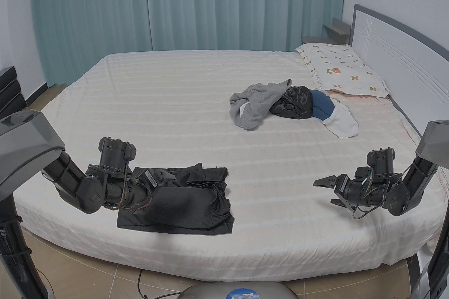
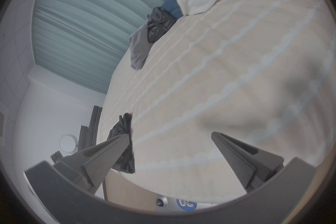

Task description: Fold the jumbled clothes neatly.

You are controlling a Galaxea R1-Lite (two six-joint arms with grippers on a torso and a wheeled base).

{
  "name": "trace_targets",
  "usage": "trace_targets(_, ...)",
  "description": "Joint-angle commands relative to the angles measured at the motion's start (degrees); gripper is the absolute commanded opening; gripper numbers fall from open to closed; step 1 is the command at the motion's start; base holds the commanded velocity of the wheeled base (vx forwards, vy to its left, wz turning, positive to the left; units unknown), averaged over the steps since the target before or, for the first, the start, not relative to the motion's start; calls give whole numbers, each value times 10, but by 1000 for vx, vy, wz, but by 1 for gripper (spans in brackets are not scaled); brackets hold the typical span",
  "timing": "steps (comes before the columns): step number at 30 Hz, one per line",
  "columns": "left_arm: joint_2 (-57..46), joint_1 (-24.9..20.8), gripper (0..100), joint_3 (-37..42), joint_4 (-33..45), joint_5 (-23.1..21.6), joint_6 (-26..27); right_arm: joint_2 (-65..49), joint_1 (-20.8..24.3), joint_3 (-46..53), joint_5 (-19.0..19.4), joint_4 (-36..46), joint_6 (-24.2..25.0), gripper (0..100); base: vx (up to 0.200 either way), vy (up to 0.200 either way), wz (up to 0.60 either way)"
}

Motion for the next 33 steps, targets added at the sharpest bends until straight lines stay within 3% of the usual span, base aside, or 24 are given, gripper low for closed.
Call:
trace_targets(1,-14,30,100,8,-4,-24,-6,-4,33,5,-1,-4,3,100,0,200,0)
trace_targets(12,3,56,100,5,-5,-50,-9,-8,74,-15,-32,9,-10,100,0,200,0)
trace_targets(15,8,58,100,8,-5,-60,-7,-6,86,-25,-32,9,-37,100,0,200,0)
trace_targets(17,10,58,100,6,-5,-61,-8,12,84,-54,-18,12,-72,100,0,200,0)
trace_targets(24,15,74,100,-1,-6,-61,-9,48,88,-75,28,11,-80,100,0,57,0)
trace_targets(33,39,75,100,-4,-29,-61,-10,53,93,-81,35,11,-114,100,0,0,0)
